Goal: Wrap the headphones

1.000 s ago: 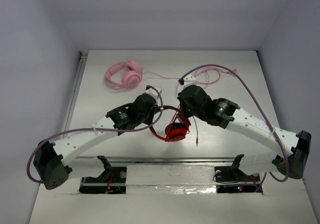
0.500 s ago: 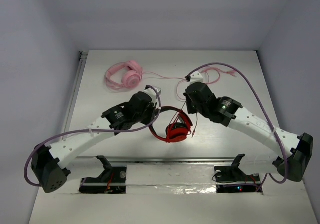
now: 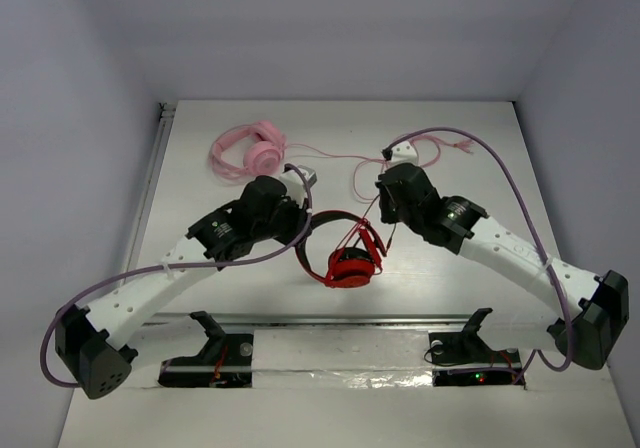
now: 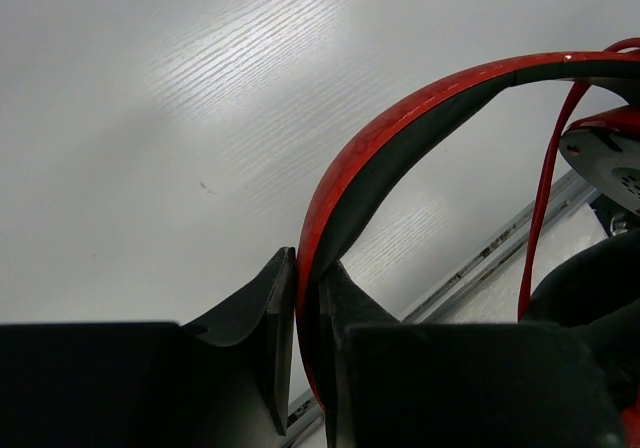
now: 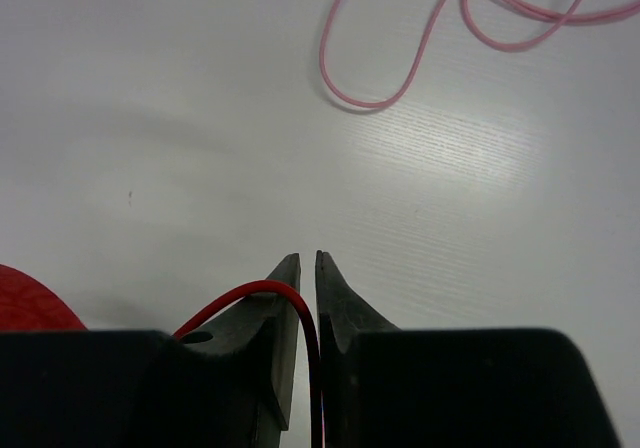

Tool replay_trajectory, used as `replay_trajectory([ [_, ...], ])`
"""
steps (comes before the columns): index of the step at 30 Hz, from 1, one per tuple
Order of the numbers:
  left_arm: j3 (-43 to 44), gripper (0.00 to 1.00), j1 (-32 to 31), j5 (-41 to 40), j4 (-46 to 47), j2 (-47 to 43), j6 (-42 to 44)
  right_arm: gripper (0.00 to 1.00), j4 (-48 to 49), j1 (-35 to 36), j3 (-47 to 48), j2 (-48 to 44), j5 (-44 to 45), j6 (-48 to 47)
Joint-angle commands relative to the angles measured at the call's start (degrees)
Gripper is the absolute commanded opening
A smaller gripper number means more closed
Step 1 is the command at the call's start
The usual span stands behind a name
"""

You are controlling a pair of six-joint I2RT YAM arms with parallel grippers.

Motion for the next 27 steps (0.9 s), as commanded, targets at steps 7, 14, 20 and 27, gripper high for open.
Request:
replay_trajectory([
  [7, 2.6, 0.0, 4.0, 9.7, 5.9, -4.6, -1.5, 0.14, 10.1, -0.9, -8.6, -5.2, -5.9, 3.7],
  [14, -0.7, 0.0, 4.6, 11.6, 14.7, -4.5, -7.7, 0.0, 27.5, -0.9, -19.5, -11.2, -17.7, 8.0],
  [20, -7.3, 0.0, 4.6, 7.2, 29.0, -5.1, -20.9, 0.0, 42.7, -0.9, -27.8, -13.5, -22.5, 17.1],
  [27, -14.8, 0.0, 4.6, -6.6, 39.9, -3.2, -33.5, 0.05, 55.6, -0.9, -37.0, -11.1, -24.3, 31.1],
])
